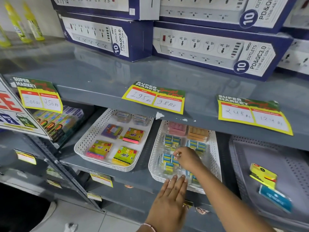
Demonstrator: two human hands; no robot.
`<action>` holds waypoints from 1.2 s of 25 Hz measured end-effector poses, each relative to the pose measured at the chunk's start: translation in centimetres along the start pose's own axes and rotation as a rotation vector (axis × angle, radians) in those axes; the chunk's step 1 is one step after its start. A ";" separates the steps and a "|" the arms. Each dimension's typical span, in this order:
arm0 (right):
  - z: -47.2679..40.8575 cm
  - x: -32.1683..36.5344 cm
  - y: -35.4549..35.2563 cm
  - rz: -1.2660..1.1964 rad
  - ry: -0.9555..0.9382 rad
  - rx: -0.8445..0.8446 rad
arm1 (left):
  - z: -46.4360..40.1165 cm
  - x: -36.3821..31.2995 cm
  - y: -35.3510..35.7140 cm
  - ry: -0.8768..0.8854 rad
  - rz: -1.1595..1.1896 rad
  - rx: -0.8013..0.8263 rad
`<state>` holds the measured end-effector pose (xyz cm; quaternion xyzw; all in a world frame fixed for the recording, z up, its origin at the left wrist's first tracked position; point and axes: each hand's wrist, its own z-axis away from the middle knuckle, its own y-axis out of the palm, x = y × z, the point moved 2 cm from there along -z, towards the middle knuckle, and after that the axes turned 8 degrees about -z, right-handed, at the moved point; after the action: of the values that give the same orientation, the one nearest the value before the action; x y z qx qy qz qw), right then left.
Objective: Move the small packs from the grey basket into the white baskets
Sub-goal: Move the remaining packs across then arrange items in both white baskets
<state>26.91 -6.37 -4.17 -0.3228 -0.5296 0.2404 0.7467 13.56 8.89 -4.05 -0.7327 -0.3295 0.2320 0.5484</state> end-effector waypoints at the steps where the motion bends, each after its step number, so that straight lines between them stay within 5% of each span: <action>1: 0.1 0.2 -0.1 0.034 -0.028 0.044 | 0.0 0.0 -0.1 0.004 0.001 -0.005; 5: 1.1 1.6 0.2 0.251 -0.058 0.312 | -0.1 0.2 -0.6 0.016 0.011 -0.019; 23: 1.1 4.2 2.2 0.601 -0.181 0.229 | 0.3 0.4 0.7 0.018 0.018 -0.031; 27: 1.6 3.0 1.0 0.308 -0.156 0.280 | 0.4 0.3 0.4 0.002 0.014 -0.008; 30: 3.0 -0.5 -3.8 -0.090 -0.169 0.120 | -0.3 -1.2 -0.1 0.012 0.006 -0.039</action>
<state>23.94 -8.62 -0.98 -0.2318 -0.5893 0.2645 0.7273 12.97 7.86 -3.90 -0.7455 -0.3285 0.2231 0.5353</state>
